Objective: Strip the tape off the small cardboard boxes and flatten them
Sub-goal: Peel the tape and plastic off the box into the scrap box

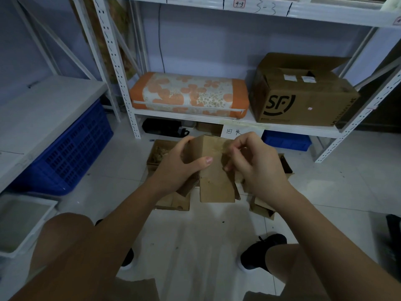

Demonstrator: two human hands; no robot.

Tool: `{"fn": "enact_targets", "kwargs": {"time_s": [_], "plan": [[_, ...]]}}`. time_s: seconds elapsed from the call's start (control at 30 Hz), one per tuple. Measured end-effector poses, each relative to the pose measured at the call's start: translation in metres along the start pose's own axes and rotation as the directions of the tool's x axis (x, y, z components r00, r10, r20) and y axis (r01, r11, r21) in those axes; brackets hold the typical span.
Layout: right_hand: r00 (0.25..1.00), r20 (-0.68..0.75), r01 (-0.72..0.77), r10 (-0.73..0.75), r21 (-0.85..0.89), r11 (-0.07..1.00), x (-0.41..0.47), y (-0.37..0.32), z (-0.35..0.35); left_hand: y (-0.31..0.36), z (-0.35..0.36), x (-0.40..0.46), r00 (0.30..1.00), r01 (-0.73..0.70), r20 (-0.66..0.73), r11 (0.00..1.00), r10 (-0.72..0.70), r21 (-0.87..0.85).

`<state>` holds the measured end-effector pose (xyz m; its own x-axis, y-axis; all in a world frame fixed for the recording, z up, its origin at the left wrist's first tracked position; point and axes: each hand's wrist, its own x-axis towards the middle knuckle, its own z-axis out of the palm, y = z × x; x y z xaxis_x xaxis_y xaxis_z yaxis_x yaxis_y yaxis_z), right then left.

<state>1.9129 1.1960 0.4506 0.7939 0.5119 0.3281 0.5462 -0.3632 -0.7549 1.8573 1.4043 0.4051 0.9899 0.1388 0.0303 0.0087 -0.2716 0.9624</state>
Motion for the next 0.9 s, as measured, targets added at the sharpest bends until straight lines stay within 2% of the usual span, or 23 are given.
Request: {"fn": "enact_targets", "kwargs": {"time_s": [0.17,0.27,0.4,0.47,0.57,0.67,0.77,0.9], "plan": [[0.997,0.042,0.067,-0.066,-0.009,0.998,-0.001,0.01,0.001,0.001,0.0,-0.005,1.0,-0.005,-0.001,1.0,0.005,-0.002],[0.997,0.043,0.057,-0.056,-0.014,0.998,0.0,0.011,0.001,-0.005,-0.001,-0.003,1.0,-0.013,0.005,0.999,0.013,0.03],[0.985,0.142,0.126,-0.094,-0.234,0.964,0.002,0.008,0.005,-0.011,-0.002,-0.001,1.0,0.002,0.01,0.999,-0.003,0.05],[0.976,0.095,0.218,-0.198,-0.321,0.922,0.001,0.011,0.007,-0.017,-0.003,0.001,1.0,0.014,0.015,0.997,-0.016,0.079],[0.965,0.037,0.256,-0.259,-0.34,0.905,-0.002,0.017,0.01,-0.025,-0.003,0.002,0.999,0.026,0.028,0.992,-0.03,0.126],[0.97,-0.017,0.225,-0.242,-0.311,0.924,0.0,0.015,0.013,-0.031,-0.004,0.002,0.999,0.041,0.03,0.996,-0.044,0.08],[0.974,-0.092,0.185,-0.207,-0.206,0.961,0.0,0.011,0.011,-0.039,-0.007,0.002,0.997,0.04,0.058,0.99,-0.048,0.135],[0.992,0.039,0.12,-0.118,-0.069,0.99,-0.01,0.008,0.011,-0.05,-0.008,-0.002,0.996,-0.004,0.094,0.986,-0.012,0.168]]}}
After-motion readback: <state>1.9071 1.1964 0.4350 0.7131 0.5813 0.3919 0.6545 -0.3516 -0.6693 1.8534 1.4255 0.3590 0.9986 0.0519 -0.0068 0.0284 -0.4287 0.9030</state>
